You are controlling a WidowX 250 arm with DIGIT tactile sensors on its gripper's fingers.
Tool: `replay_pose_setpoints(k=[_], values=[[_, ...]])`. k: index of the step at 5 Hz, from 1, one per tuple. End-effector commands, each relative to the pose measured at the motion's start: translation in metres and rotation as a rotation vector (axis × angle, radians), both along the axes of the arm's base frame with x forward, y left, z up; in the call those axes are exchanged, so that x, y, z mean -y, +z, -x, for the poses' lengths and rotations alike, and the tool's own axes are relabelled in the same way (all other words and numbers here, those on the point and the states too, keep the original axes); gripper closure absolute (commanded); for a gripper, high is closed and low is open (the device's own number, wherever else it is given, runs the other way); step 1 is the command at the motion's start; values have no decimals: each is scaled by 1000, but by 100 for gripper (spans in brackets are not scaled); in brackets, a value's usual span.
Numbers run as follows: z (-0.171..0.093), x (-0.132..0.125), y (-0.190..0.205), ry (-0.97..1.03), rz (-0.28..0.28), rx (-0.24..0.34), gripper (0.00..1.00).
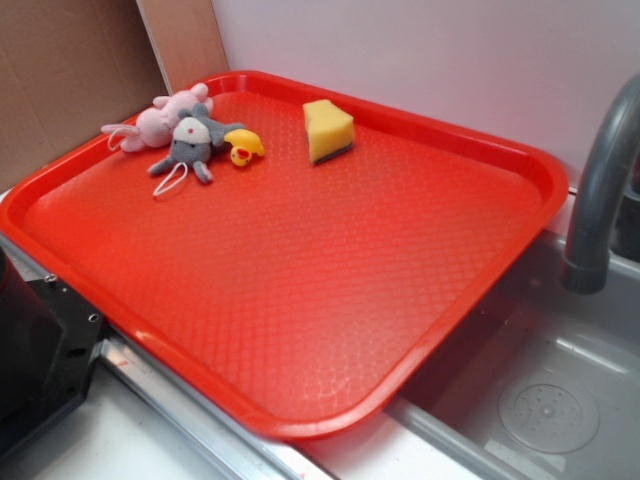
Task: Grab the pink bunny.
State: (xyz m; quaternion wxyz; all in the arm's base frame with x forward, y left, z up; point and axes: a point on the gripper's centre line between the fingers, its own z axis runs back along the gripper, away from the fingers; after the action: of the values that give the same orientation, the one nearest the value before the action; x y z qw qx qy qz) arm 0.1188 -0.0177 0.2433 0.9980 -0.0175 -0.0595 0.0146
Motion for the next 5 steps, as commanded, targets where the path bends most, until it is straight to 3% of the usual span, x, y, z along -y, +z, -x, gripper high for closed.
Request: replay_pose_setpoints(k=[1, 2, 3, 4, 5], values=[[0, 0, 0, 0, 0, 0, 0], [-24, -50, -46, 251, 48, -63, 0], [-26, -84, -65, 499, 69, -14, 0], [-29, -103, -79, 628, 18, 4, 0], [-29, -103, -79, 628, 18, 4, 0]])
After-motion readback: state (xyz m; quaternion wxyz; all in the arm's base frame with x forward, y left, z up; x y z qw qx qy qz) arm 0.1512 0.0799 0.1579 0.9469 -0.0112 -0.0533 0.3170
